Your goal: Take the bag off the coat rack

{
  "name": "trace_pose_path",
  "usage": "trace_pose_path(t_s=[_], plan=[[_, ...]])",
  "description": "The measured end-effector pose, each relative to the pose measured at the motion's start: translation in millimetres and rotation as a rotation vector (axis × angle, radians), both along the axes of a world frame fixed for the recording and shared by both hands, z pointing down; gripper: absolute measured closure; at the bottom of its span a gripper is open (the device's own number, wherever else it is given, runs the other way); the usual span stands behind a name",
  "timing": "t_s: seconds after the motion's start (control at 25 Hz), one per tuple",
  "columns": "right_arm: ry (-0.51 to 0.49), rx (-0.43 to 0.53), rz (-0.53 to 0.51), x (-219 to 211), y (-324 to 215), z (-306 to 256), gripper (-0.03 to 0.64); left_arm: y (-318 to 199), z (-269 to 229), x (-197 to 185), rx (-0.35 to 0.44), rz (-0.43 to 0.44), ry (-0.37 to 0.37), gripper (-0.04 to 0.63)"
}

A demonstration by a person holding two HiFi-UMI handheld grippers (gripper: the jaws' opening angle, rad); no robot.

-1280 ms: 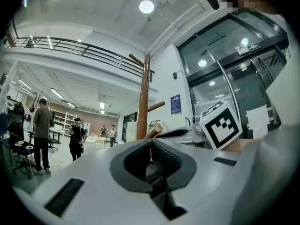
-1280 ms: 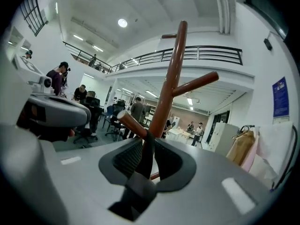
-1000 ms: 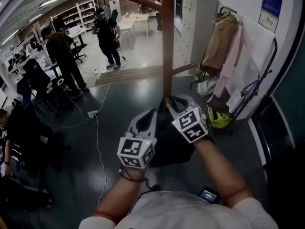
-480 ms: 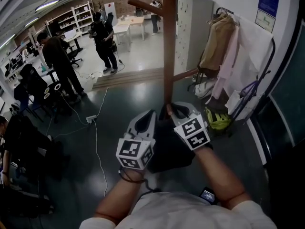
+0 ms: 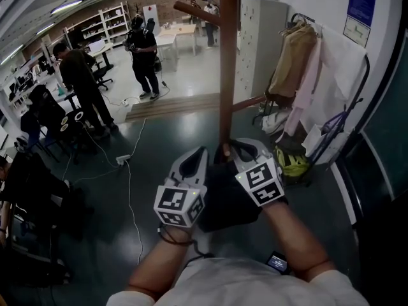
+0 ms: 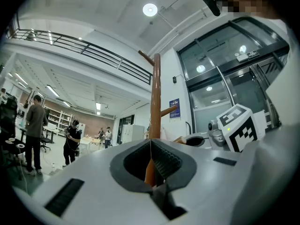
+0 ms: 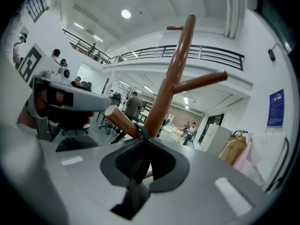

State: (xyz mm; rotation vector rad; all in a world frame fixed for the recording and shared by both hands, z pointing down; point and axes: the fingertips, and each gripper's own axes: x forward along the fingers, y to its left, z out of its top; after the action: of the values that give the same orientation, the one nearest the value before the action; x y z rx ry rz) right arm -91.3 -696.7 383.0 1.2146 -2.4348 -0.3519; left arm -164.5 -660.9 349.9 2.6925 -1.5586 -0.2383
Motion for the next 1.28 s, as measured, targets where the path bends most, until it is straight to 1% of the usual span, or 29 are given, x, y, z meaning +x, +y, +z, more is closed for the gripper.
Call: trace_pose_path(t_s=[0.12,0.36,0.64,0.92,1.08,1.28], plan=[[-0.028,0.039,-0.007,0.1,2.6,-22.3,0.588,-0.4,-4.3,0.5,0.007,-0.003,0.003,0.588],[-0.11,0.078,-0.014,12.3,17.0,-60.6,0.588,10.2,-26.6,4.3,0.035,0.001,0.009,0.588],[-0.221,0.098,-0.042,37.3,40.5,-87.2,0.588,31.6,-47.2,7.6,0.088,-0.042,-0.018,0.588],[-0.333,0.106,-0.08,74.5,92.5,-103.5,0.588,78.5,-62.6,31.1,0.11,-0.074,-0.039,0.588],[-0.379,0.106,-0.095,99.5,127.3,-104.9,0.588,116.9,-60.4,50.9,0.104,-0.091,-0.048,0.588],[-0.421,0.083,-0.092,137.1,163.0,-94.8,0.588,164.9,-51.0,80.5,0.093,-0.11,-0.057,0.588]])
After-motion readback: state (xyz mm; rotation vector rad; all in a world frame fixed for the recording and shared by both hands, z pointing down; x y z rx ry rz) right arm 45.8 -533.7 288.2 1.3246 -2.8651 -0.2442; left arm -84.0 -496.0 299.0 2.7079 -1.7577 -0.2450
